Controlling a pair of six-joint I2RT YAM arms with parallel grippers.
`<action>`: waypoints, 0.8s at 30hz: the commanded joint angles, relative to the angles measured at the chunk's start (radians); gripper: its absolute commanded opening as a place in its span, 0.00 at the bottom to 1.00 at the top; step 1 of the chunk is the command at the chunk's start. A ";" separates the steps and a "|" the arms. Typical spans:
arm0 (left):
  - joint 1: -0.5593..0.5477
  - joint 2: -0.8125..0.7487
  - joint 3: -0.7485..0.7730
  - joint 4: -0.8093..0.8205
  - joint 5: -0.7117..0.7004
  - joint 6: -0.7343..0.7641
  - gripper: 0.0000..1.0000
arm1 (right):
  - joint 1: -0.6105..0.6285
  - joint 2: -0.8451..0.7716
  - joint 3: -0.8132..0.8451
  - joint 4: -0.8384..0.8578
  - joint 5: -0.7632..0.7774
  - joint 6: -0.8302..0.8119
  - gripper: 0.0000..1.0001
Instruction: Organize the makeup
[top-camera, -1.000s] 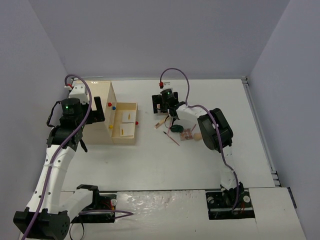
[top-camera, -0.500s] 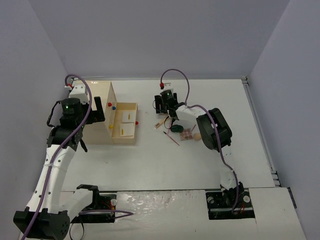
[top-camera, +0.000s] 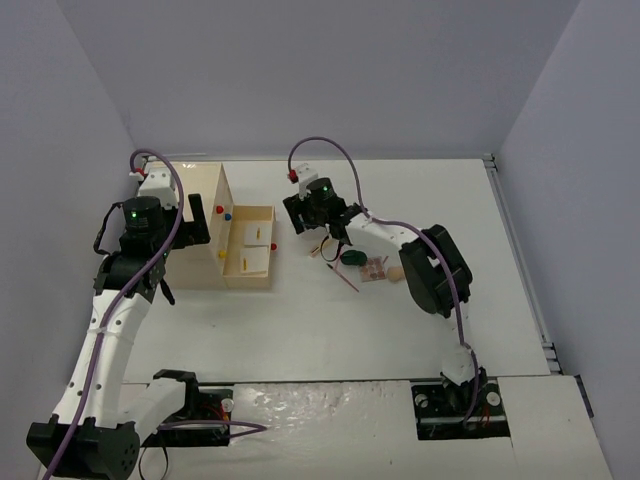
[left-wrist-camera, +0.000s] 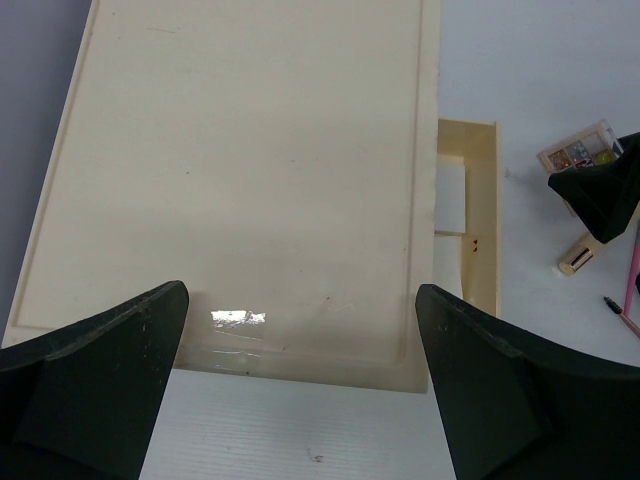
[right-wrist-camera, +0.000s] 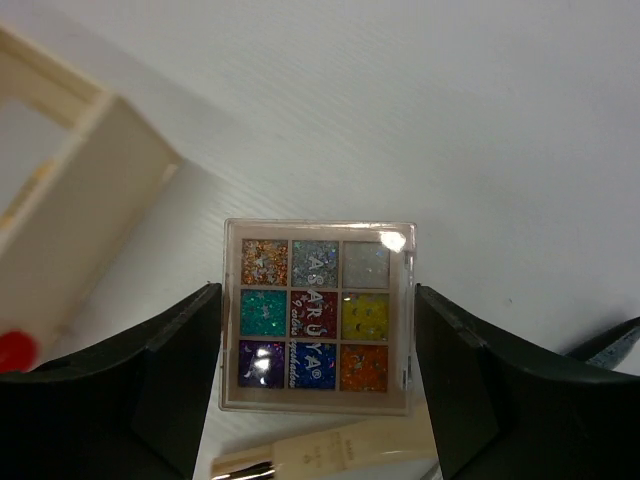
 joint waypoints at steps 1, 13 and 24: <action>0.009 -0.011 0.038 0.046 0.000 -0.004 0.97 | 0.079 -0.178 0.046 0.115 -0.187 -0.187 0.16; 0.009 -0.015 0.036 0.046 -0.001 -0.003 0.97 | 0.142 -0.030 0.170 0.150 -0.486 -0.273 0.30; 0.009 -0.016 0.035 0.048 0.001 -0.003 0.97 | 0.178 0.079 0.252 0.139 -0.546 -0.302 0.64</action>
